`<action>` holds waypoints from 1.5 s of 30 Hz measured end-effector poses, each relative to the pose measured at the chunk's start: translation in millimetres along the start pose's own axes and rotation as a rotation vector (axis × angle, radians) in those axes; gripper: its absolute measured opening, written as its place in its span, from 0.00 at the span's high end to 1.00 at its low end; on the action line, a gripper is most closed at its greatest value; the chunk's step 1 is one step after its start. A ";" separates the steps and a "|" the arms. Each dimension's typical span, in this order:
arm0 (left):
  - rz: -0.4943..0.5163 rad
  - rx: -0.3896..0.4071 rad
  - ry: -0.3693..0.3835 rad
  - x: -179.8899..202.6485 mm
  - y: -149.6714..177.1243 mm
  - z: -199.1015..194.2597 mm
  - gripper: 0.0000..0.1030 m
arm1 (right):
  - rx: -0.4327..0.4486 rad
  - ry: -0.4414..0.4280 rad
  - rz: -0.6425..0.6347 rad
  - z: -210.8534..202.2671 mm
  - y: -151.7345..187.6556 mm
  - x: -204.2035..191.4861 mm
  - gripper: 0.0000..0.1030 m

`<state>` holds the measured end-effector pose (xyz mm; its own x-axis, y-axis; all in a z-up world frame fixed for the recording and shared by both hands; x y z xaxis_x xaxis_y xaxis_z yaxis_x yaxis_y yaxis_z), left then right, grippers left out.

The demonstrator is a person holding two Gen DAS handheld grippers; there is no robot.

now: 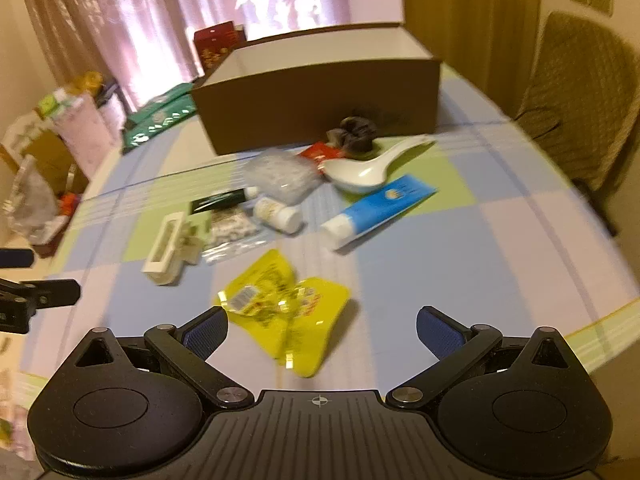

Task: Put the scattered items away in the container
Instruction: 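Grasp the yellow snack packet with the right tool while the left tool approaches the white claw clip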

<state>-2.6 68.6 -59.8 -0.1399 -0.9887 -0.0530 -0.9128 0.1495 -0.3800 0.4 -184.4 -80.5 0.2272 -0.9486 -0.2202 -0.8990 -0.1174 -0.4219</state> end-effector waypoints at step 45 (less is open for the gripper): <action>-0.016 -0.062 0.017 -2.7 -20.2 46.8 0.04 | -0.021 -0.817 0.590 70.3 -7.8 110.3 0.97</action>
Point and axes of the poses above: each gripper's, at about its wrist camera, not at the fingertips, and z roughly the way its jaws point, x to its right, y to its underside, the point moved 4 cm from there along z, roughly the way its jaws point, and after that the axes turned 13 degrees about -x, right-handed, at the moved point
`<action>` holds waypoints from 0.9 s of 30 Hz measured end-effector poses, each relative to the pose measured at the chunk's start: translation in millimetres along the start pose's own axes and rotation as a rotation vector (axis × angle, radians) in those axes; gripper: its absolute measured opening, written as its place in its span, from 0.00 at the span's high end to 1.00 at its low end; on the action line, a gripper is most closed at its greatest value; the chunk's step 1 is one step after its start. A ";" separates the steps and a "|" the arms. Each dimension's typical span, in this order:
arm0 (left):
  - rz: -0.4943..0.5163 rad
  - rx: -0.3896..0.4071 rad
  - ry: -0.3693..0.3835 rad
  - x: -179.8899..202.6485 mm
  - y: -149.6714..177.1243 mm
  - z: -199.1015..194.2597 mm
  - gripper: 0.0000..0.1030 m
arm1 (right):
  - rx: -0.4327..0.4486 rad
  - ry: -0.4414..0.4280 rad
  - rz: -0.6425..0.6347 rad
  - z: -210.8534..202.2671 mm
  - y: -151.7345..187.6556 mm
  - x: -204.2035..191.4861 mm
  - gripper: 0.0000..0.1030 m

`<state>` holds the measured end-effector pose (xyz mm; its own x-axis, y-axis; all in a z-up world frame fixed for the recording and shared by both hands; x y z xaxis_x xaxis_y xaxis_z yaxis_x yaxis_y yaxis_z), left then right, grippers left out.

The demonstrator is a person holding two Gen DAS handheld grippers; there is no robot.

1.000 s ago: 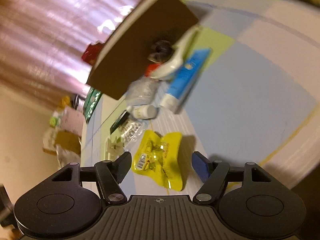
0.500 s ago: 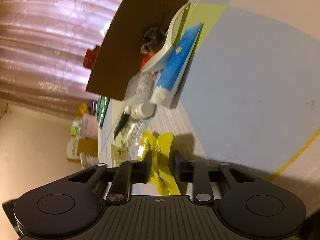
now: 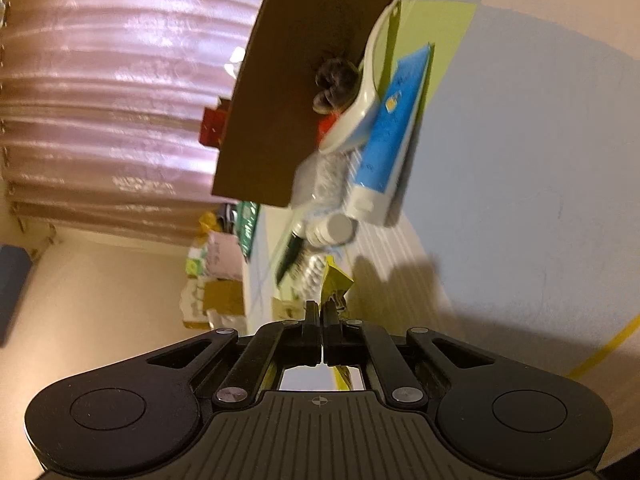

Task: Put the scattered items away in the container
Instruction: 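Grasp the yellow snack packet with the right tool while the left tool approaches the white claw clip, then grasp the white claw clip with the left tool while the right tool lifts the packet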

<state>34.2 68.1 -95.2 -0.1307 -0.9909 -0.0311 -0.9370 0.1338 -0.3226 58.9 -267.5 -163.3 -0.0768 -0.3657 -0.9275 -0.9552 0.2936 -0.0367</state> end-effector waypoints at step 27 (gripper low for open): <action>0.028 -0.022 0.055 15.7 -50.1 53.1 0.16 | 0.133 -0.059 0.066 -44.4 -46.8 -12.3 0.97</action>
Point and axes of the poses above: each gripper's, at about its wrist camera, not at the fingertips, and z roughly the way its jaws point, x to its right, y to its underside, the point moved 4 cm from there along z, roughly the way its jaws point, and after that the axes turned 13 degrees about -x, right-handed, at the moved point
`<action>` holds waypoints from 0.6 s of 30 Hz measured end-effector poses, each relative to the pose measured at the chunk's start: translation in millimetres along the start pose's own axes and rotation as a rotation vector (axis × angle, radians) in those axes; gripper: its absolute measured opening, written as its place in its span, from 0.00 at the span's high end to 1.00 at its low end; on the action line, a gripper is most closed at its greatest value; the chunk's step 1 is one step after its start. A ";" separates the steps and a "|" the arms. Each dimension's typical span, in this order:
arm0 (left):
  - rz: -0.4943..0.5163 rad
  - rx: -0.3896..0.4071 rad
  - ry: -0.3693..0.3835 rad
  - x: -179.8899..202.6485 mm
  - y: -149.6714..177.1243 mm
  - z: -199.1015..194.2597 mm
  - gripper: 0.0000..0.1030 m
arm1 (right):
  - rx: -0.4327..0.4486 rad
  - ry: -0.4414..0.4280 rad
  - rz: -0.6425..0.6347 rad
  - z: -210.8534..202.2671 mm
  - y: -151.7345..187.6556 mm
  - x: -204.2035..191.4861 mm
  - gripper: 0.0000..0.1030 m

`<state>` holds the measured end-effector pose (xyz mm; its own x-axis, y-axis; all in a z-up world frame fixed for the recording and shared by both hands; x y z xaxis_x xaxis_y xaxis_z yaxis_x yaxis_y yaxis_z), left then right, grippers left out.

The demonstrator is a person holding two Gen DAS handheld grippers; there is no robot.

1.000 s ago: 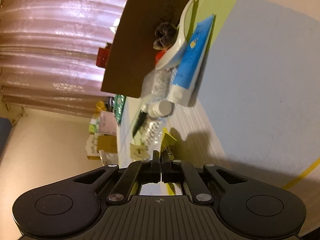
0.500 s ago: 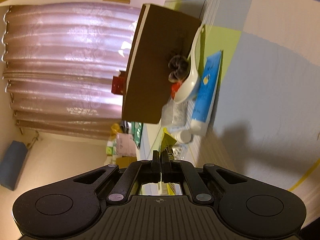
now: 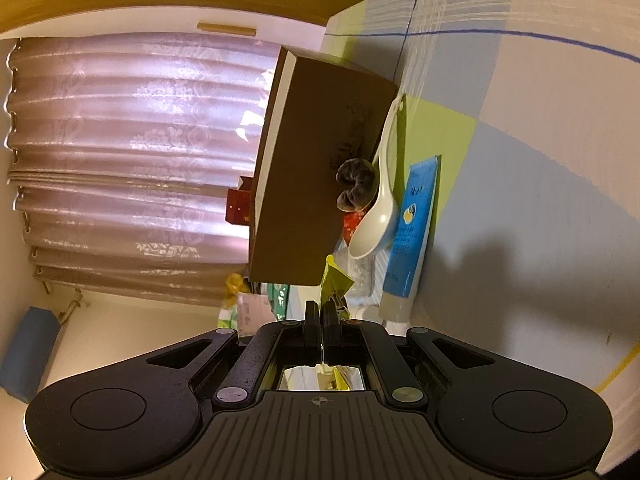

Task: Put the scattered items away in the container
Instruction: 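Grasp the white claw clip with the left tool while the right tool lifts the packet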

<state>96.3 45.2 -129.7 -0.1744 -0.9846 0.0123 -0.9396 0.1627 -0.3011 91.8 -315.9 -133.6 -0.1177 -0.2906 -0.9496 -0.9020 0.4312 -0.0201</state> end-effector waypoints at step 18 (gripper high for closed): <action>-0.099 -0.021 0.109 -9.9 -9.7 23.0 0.63 | -0.011 0.014 -0.004 4.0 -18.2 0.8 0.97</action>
Point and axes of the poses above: each gripper's, at about its wrist camera, not at the fingertips, and z roughly the way its jaws point, x to its right, y to its underside, the point moved 4 cm from there along z, roughly the way its jaws point, and after that the axes turned 13 degrees about -x, right-handed, at the moved point
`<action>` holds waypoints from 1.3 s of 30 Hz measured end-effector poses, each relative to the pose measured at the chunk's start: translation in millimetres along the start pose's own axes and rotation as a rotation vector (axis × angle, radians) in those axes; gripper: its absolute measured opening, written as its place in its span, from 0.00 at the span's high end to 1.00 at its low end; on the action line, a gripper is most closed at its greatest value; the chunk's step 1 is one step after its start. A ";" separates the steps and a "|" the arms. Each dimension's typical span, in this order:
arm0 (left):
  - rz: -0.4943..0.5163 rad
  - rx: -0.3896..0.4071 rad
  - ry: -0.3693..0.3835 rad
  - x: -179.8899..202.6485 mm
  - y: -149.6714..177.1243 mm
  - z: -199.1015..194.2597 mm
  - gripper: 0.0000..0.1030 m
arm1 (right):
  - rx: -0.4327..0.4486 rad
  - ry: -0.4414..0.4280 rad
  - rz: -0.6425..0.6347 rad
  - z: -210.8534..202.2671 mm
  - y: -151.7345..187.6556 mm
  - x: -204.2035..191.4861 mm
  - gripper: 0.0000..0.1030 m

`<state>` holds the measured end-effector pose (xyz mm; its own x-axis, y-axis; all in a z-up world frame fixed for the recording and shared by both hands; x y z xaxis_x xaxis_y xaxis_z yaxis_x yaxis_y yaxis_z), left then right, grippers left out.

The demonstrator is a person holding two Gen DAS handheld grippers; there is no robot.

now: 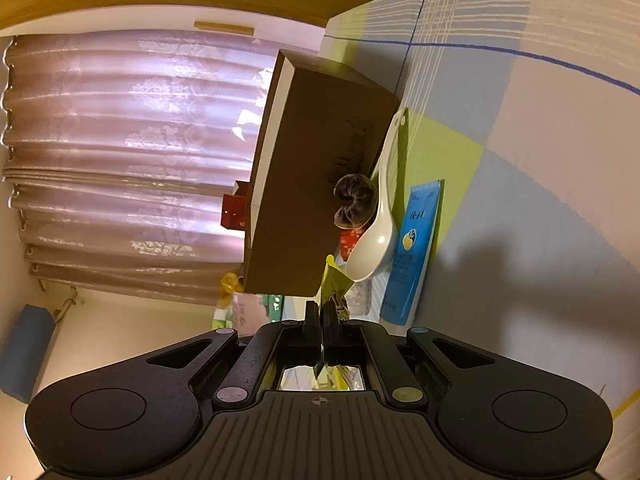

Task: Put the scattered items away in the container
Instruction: 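Grasp the white claw clip with the left tool while the right tool lifts the packet, then carry both items over the box and release them inside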

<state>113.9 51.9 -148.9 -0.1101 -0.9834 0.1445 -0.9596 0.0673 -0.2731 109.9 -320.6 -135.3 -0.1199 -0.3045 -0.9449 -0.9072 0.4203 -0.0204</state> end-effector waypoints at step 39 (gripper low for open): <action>0.267 0.297 -0.078 33.3 -106.9 -128.3 0.66 | -0.004 -0.234 -0.017 7.9 -126.1 -77.5 0.97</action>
<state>179.6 33.6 7.2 -0.3144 -0.9485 -0.0384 -0.7820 0.2817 -0.5560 236.8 -343.2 -62.1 -0.0079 -0.1054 -0.9944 -0.9098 0.4134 -0.0366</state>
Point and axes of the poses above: each gripper's, at about its wrist camera, not at the fingertips, and z roughly the way its jaws point, x to its right, y to its underside, the point moved 4 cm from there along z, roughly the way its jaws point, and after that the axes turned 13 degrees about -x, right-handed, at the moved point
